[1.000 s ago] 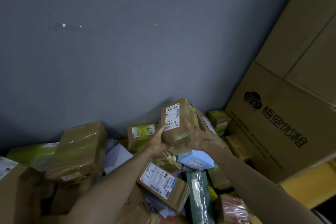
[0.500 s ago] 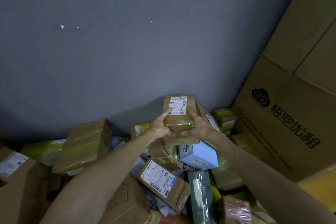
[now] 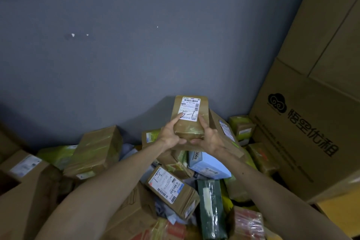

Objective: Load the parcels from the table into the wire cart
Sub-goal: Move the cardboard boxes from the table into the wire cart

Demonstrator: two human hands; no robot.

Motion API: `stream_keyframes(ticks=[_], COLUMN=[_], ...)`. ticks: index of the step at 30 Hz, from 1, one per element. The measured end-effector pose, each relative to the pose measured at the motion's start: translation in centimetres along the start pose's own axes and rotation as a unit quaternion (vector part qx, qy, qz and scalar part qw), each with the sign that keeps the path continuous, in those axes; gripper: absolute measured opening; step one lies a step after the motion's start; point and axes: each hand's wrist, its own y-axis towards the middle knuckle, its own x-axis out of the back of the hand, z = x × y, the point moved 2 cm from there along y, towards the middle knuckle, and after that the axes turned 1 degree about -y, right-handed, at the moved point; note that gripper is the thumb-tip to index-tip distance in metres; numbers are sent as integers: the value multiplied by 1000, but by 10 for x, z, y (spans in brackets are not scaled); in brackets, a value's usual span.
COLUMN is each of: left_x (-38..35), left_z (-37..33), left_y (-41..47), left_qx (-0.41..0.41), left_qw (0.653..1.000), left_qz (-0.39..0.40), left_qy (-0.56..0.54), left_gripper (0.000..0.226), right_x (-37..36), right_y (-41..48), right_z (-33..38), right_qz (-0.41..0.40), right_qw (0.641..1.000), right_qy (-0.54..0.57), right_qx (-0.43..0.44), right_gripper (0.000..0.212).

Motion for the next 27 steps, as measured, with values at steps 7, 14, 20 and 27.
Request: stream_keyframes(ticks=[7,14,20,27], left_x=[2,11,25,18], left_z=[-28,-51,-65,-76], left_y=[-40,-79,-112,-153], left_qx=[-28,-86,-137,-192], left_qw=[999,993,988,979], left_qz=[-27,-45,-34,36], left_qy=[28,65,65,49], left_gripper=[104,107,104,102], right_x=[19,39,46,52], right_y=[-30,-63,-98,-171], right_z=[11,31,53,67], right_qz=[-22,-48,-99,-178], right_qw=[999,996,990,983], right_qy=[8,13,-8,-4], right_qx=[43,79,96,46], right_gripper=[105,106,111,106])
